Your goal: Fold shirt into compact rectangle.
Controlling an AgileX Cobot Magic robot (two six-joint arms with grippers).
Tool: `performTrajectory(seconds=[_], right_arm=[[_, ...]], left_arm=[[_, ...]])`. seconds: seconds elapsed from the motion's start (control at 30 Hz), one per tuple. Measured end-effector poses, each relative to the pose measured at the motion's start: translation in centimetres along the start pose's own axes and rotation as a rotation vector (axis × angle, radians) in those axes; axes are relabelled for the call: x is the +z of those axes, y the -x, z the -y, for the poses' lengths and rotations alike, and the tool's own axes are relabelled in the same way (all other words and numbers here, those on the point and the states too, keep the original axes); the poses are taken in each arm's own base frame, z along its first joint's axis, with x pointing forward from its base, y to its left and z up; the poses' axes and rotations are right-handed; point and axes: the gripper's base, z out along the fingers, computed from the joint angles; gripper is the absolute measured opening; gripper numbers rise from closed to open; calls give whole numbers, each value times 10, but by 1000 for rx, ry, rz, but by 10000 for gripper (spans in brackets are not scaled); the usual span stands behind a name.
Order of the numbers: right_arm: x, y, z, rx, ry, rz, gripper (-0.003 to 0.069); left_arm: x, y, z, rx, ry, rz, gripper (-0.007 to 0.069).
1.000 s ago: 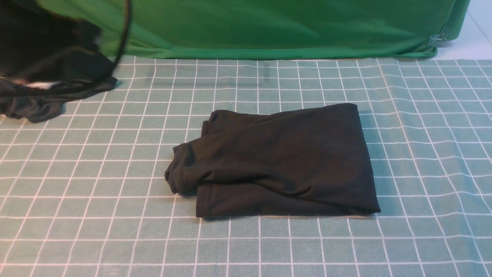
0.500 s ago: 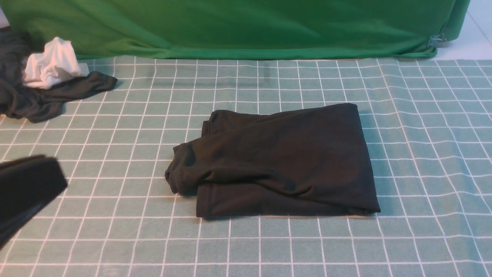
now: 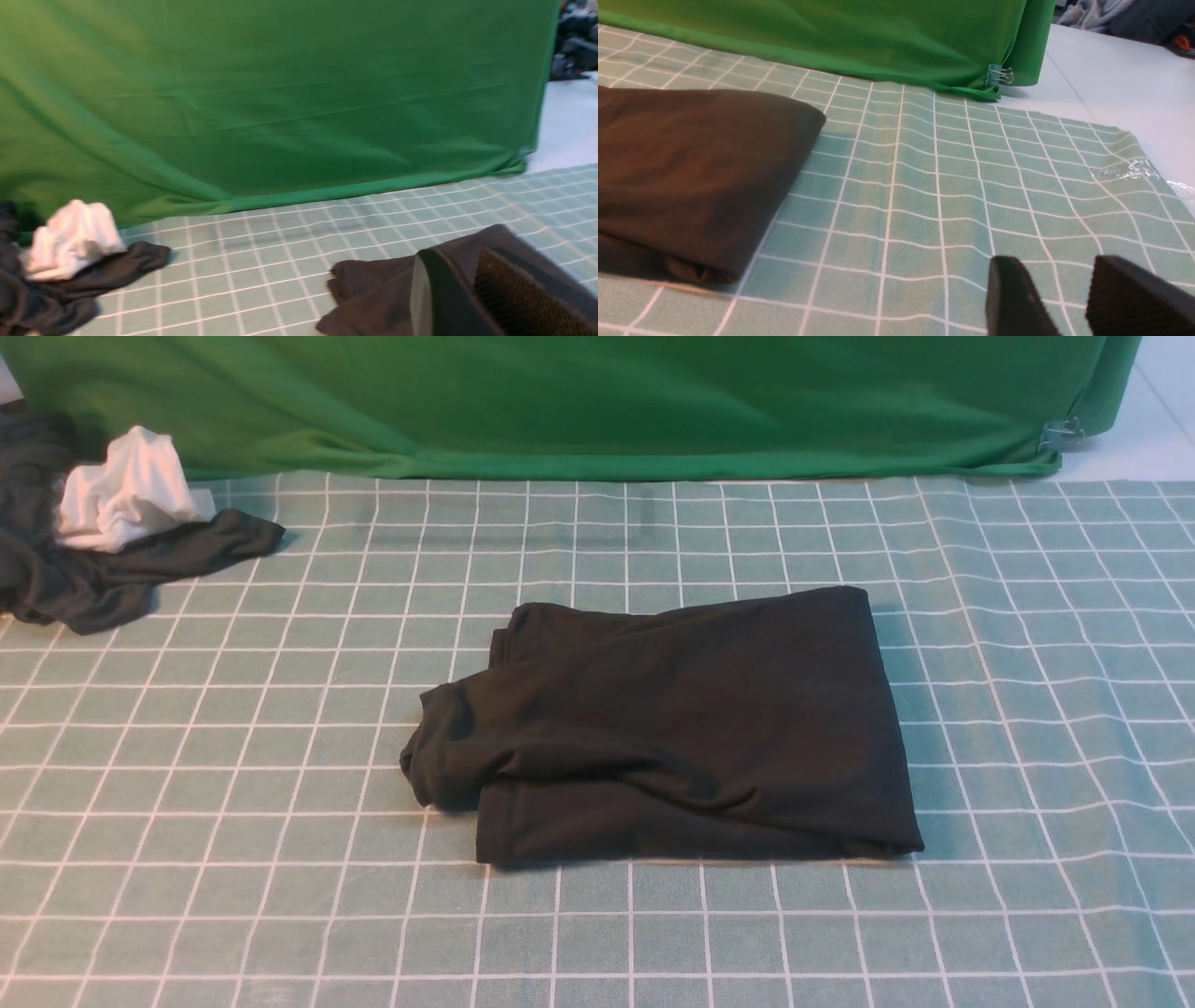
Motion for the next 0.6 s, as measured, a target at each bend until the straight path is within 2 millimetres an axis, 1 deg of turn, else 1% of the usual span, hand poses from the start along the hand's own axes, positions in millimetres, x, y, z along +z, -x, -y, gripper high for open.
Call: performTrajectory(seconds=[0.1, 0.23, 0.3, 0.33, 0.37, 0.43, 0.5, 0.57, 0.6], right_arm=[[0, 0, 0, 0, 0, 0, 237], [0, 0, 0, 0, 0, 0, 237], [0, 0, 0, 0, 0, 0, 237], [0, 0, 0, 0, 0, 0, 237], [0, 0, 0, 0, 0, 0, 237], [0, 0, 0, 0, 0, 0, 237], [0, 0, 0, 0, 0, 0, 237], [0, 0, 0, 0, 0, 0, 237], [0, 0, 0, 0, 0, 0, 237]], left_arm=[[0, 0, -2, 32, 21, -6, 88], [3, -5, -3, 30, 25, -6, 93], [10, -14, -4, 23, 34, -6, 97], [15, -22, -5, 18, 43, -3, 98], [16, -23, -6, 18, 47, 5, 98], [28, -48, -9, 17, 81, 14, 101], [32, -60, -11, 19, 100, 28, 102], [37, -83, -13, 21, 128, 62, 104], [38, -89, -14, 23, 133, 64, 106]])
